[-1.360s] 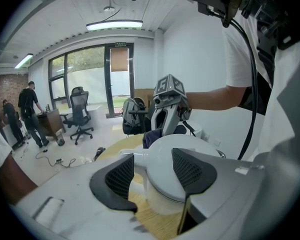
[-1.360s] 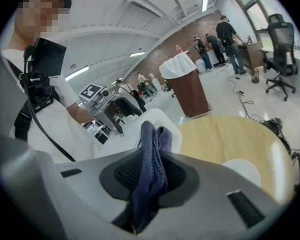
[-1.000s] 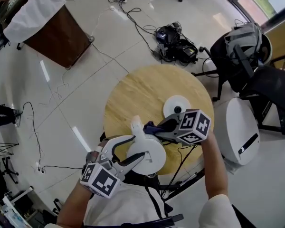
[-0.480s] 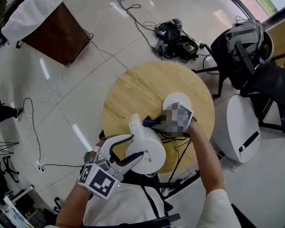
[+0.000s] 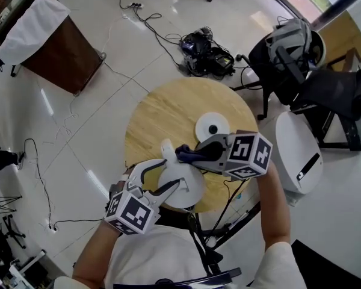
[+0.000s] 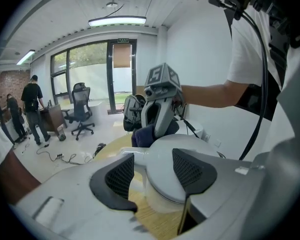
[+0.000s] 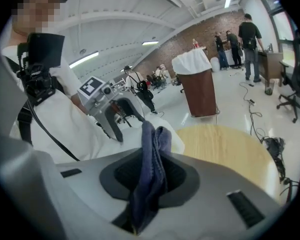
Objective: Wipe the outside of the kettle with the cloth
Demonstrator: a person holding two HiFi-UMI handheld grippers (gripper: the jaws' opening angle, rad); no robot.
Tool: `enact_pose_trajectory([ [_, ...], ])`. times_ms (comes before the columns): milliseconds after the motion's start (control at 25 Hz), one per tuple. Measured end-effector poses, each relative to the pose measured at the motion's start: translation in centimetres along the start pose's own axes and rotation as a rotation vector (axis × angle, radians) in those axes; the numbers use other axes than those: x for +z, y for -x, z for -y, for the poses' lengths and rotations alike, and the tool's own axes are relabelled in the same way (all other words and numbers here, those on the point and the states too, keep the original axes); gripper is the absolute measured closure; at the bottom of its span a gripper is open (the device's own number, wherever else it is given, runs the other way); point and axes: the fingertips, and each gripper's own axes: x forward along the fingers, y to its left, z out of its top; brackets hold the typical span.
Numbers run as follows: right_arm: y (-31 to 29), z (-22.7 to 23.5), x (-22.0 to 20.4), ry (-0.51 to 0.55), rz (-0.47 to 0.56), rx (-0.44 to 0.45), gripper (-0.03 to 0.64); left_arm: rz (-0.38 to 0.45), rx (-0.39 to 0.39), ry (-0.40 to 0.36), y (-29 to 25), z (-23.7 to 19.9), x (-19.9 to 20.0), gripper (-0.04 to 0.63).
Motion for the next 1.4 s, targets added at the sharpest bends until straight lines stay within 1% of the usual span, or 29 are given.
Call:
enact_pose_trajectory([
  [200,3.2,-2.4,1.5,-0.006,0.069,-0.091,0.534,-0.005,0.013,0.006,-0.1,0.1,0.1,0.359],
  [280,4.6,-3.2,2.4,-0.028,0.122,-0.156,0.534,0.008,0.001,0.001,0.2,0.2,0.8,0.356],
  [320,5.4,-3.4,2.9,-0.044,0.154,-0.205,0.534,0.028,-0.017,-0.005,0.6,0.1,1.5,0.356],
  [480,8.6,-4.9,5.0,-0.115,0.321,-0.46,0.534,0.137,-0.087,-0.019,3.1,-0.5,3.9,0.358],
  [560,9.9,-6.1,5.6,-0.182,0.426,-0.611,0.534,0.206,-0.127,-0.02,4.6,-1.1,4.7,0.395],
  [600,10.4,-6.8,5.7,-0.223,0.479,-0.68,0.534,0.248,-0.162,-0.019,5.4,-1.3,5.1,0.426],
  [680,10.9,-8.5,5.8,-0.304,0.576,-0.806,0.534,0.322,-0.243,-0.01,7.1,-1.7,5.6,0.559],
  [720,11.1,-9.4,5.9,-0.34,0.622,-0.869,0.534,0.347,-0.281,-0.005,7.8,-2.1,5.6,0.595],
  [800,11.5,-11.4,6.2,-0.402,0.71,-1.012,0.534,0.37,-0.356,-0.001,9.0,-2.9,5.2,0.595],
  [880,11.5,-13.8,7.0,-0.459,0.793,-1.166,0.535,0.364,-0.432,0.006,10.1,-4.0,4.0,0.595],
  [960,10.6,-16.1,8.0,-0.517,0.859,-1.299,0.535,0.356,-0.498,0.028,11.5,-5.2,2.3,0.595],
  [1040,9.1,-18.3,9.1,-0.571,0.918,-1.414,0.535,0.363,-0.545,0.026,13.4,-6.1,1.3,0.595],
  [1160,6.0,-21.9,10.9,-0.625,0.998,-1.58,0.535,0.376,-0.582,-0.011,16.0,-7.0,0.2,0.595],
  [1240,3.8,-23.9,12.0,-0.655,1.036,-1.66,0.535,0.379,-0.604,-0.035,17.3,-7.1,-0.5,0.595],
  [1400,-2.4,-26.4,13.3,-0.749,1.074,-1.742,0.535,0.397,-0.628,-0.071,20.4,-5.9,-2.1,0.595],
])
